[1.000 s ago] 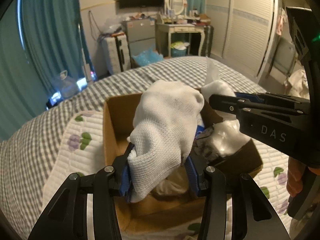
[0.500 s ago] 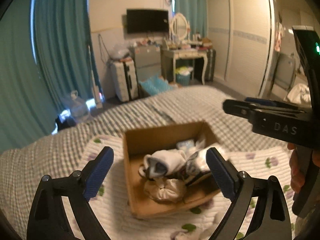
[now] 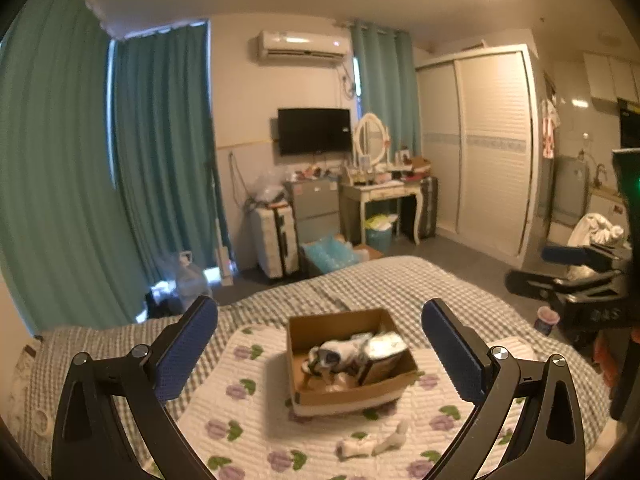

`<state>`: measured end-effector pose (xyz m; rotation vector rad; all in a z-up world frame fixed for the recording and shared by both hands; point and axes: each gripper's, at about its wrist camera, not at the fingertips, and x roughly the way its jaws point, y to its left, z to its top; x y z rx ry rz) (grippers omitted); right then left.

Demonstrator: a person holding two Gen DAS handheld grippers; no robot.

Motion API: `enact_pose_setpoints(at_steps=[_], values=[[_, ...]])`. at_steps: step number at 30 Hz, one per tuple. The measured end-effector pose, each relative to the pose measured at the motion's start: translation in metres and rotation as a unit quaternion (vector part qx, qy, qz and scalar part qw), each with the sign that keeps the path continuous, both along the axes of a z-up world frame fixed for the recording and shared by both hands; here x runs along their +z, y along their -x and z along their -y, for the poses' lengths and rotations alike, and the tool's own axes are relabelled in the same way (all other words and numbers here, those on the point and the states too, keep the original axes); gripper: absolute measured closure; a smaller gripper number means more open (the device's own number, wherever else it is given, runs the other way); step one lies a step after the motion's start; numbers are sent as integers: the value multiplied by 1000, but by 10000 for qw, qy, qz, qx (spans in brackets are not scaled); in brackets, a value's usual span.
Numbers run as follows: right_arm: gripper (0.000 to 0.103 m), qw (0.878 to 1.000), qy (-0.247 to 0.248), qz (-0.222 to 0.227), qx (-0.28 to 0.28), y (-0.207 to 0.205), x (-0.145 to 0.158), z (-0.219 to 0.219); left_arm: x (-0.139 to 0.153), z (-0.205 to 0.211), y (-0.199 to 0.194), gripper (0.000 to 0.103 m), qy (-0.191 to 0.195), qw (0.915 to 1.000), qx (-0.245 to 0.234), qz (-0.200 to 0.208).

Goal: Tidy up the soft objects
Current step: 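Grasp the folded white mask with the left gripper while the right grasps the white rabbit figure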

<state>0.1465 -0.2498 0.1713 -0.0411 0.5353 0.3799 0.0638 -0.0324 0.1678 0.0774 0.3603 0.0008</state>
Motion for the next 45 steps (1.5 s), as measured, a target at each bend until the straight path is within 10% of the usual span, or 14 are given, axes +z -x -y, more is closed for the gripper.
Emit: enact_pose_setpoints(at_steps=[7, 16, 25, 33, 45], values=[[6, 9991, 268, -302, 90, 36, -76, -5, -79, -4, 1, 0, 122, 9976, 92, -677], [6, 9903, 261, -1360, 150, -17, -223, -42, -211, -18, -51, 0, 404, 9793, 577, -1899], [21, 9758, 251, -2173, -65, -68, -324, -66, -258, -20, -83, 0, 278, 9749, 817, -2051], [66, 9763, 349, -2131, 133, -69, -346, -83, -278, -21, -95, 1, 230, 9707, 707, -2285], [71, 9872, 82, -1581, -164, -58, -297, -37, -291, 25, -90, 8, 80, 9627, 24, -2705]])
